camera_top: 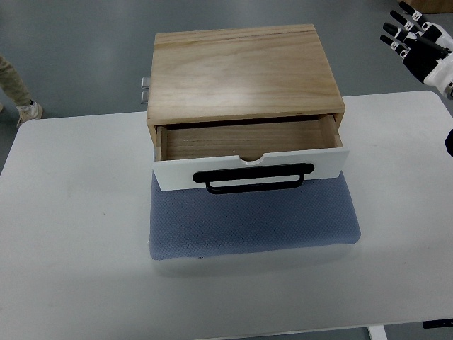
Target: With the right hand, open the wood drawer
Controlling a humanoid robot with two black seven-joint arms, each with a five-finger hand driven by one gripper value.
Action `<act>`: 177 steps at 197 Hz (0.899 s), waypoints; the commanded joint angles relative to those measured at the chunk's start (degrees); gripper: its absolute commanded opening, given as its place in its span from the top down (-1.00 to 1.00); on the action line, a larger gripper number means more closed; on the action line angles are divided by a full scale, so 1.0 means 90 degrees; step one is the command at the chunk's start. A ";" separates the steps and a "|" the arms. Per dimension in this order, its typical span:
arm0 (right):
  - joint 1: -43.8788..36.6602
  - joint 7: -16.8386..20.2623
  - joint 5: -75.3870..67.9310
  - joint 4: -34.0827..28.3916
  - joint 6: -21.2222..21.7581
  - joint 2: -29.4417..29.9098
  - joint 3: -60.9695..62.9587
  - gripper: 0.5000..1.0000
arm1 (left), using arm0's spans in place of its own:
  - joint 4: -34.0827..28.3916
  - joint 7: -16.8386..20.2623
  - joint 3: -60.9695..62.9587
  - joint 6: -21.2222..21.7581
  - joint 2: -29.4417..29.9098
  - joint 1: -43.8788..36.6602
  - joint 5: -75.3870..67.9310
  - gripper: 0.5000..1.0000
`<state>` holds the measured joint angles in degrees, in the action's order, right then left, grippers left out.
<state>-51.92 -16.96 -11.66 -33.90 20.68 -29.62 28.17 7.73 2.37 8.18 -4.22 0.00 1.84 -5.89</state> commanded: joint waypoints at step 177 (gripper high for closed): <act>0.0720 0.0791 -0.0433 0.0016 0.0133 0.0625 -0.0093 -0.81 | 0.0000 0.0000 0.0000 0.0000 0.0000 0.0001 0.0000 -1.00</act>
<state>-45.95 -9.84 -15.95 -33.71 21.48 -24.27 27.64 7.73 2.37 8.18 -4.22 0.00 1.85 -5.89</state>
